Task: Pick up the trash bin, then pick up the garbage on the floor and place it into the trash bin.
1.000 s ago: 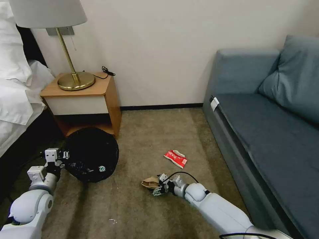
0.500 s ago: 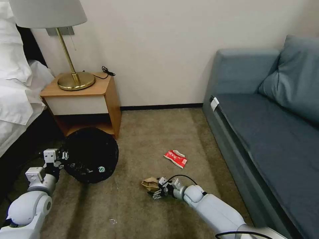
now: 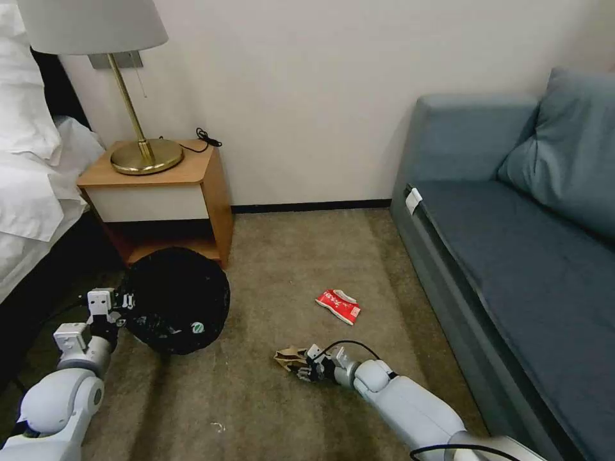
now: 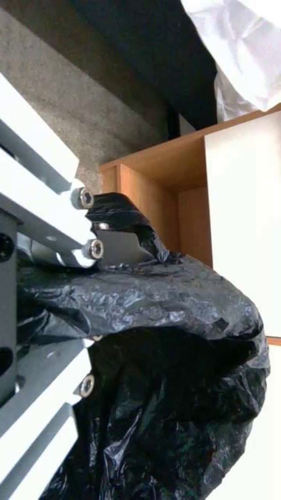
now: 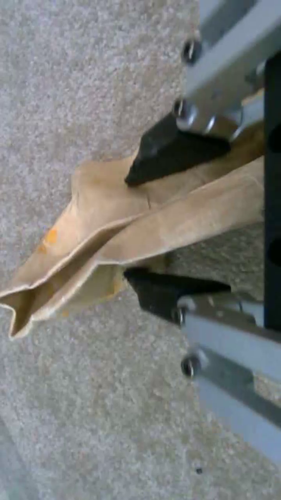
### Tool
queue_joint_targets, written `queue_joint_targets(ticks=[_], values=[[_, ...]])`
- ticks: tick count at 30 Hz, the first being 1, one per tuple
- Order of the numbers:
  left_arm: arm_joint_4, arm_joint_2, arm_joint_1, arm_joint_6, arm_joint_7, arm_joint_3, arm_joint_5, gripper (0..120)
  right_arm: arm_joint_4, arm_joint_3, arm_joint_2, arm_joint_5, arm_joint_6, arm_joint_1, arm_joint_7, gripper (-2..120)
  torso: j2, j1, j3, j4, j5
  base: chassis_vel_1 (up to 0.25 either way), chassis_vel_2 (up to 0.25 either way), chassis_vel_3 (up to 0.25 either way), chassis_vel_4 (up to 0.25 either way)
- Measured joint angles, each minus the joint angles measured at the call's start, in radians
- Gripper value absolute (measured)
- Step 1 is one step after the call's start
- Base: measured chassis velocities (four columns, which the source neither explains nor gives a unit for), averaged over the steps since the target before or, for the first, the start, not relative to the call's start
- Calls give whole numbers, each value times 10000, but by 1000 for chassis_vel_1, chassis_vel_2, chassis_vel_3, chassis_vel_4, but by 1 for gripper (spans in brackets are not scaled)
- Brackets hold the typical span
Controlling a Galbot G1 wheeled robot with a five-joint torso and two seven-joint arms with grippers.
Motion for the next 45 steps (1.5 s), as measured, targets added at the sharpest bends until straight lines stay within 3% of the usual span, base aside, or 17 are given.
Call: queue_joint_targets(ticks=[5, 10, 20, 22, 30, 37, 45], values=[[44, 5, -111, 0, -3, 39, -22, 4, 50, 93, -2, 92, 16, 6, -45, 14, 0, 0, 0, 1, 1, 0, 0, 0, 0], [50, 3, -118, 0, -3, 49, -28, 4, 336, 296, -81, 214, -16, -32, -41, 0, 0, 0, 1, 1, 1, 0, 0, 0, 0], [126, -42, -285, 0, -5, 137, -57, 4, 2128, 976, -499, 778, -393, -41, 44, 0, 0, 1, 1, 1, 1, 0, 0, 0, 0], [220, -150, -512, -23, 4, 280, -82, 4, 3142, 1383, -668, 890, -527, 71, 120, 0, 0, 1, 1, -1, 0, 0, 0, 0, 0], [402, -370, -985, -48, 67, 573, -166, 4, 5034, 1673, -833, 1774, -1033, 566, 312, 0, -1, 0, 0, 0, 0, 0, 0, 0, 0], [877, -616, -1572, -69, 138, 889, -150, 4, 6427, 1388, -500, 2874, -1598, 1346, 528, 0, 0, 1, 1, 0, -1, 0, 0, 0, 0], [1111, -867, -1793, -187, 254, 997, -134, 4, 6640, 513, 99, 3747, -1694, 1772, 739, 0, -1, 1, 1, 1, -1, 0, 0, 0, 0]])
